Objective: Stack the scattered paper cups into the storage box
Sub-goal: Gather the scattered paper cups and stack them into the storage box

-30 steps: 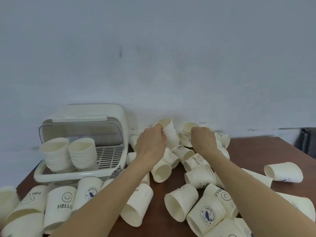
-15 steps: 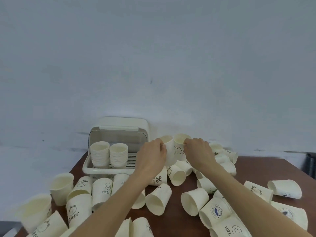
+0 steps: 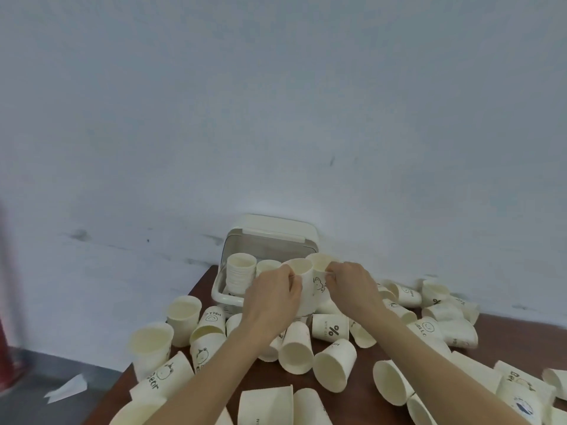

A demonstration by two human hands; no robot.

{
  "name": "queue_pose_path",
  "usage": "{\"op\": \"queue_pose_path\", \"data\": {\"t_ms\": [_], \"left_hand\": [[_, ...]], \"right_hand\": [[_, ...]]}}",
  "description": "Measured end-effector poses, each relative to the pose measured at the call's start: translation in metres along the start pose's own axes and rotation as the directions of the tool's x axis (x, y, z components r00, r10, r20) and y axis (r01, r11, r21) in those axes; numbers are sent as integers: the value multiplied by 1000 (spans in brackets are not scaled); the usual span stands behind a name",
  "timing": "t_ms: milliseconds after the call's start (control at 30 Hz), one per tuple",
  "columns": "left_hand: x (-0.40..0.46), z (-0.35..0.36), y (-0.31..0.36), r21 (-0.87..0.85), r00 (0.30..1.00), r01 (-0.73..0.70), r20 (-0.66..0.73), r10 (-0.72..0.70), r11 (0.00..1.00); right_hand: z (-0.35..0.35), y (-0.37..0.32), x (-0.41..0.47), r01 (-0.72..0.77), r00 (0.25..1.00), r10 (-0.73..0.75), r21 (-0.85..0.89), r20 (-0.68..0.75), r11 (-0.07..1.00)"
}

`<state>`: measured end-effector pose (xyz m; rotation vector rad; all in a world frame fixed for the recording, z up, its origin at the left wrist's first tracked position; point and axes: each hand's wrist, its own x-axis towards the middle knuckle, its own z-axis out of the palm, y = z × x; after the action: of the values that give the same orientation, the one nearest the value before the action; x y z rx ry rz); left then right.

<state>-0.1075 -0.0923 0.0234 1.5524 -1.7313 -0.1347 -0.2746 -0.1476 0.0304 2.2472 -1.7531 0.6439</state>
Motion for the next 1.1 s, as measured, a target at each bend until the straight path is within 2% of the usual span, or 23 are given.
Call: {"op": "queue_pose_path", "data": {"t_ms": [333, 467, 767, 900, 1100], "left_hand": [[-12, -24, -46, 102, 999, 13, 43, -17, 995], [-12, -26, -59, 109, 998, 43, 50, -49, 993], [-5, -21, -77, 113, 998, 55, 26, -58, 992], [6, -19, -82, 100, 997, 76, -6, -76, 992], [47, -27, -86, 99, 987, 82, -147, -67, 992]], "right_hand": [[35, -61, 63, -42, 995, 59, 186, -82, 982], [50, -72, 70, 7, 997, 4, 140, -81, 990], [91, -70, 75, 13, 997, -14, 21, 74, 1000], [105, -67, 72, 71, 989, -65, -45, 135, 996], [118, -68, 61, 150, 984, -137, -109, 114, 983]]}}
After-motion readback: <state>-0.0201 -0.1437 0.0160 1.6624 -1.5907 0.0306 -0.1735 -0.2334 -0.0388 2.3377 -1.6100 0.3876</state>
